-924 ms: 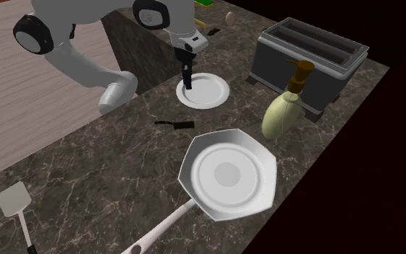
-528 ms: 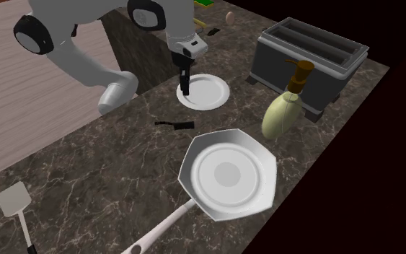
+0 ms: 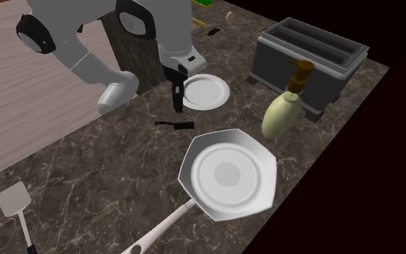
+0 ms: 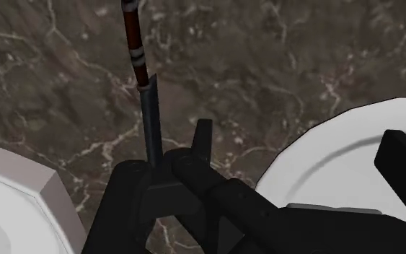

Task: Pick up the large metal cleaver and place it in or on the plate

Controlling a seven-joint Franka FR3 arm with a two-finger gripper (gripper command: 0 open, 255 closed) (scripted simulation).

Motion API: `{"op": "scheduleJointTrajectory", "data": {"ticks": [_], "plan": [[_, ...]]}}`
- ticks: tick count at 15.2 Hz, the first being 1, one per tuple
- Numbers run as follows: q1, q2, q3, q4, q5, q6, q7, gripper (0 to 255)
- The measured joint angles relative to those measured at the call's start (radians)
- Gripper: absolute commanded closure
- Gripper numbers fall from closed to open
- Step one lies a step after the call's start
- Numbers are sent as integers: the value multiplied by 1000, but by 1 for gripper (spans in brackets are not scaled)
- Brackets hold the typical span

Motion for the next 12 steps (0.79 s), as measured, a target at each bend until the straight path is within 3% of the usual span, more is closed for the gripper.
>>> {"op": "scheduleJointTrajectory", "data": {"ticks": [6,12], "plan": [[-15,144,-121,180,-47,-71,-171,0],[-22,138,-140,114,-61,-16,-189,0]]}}
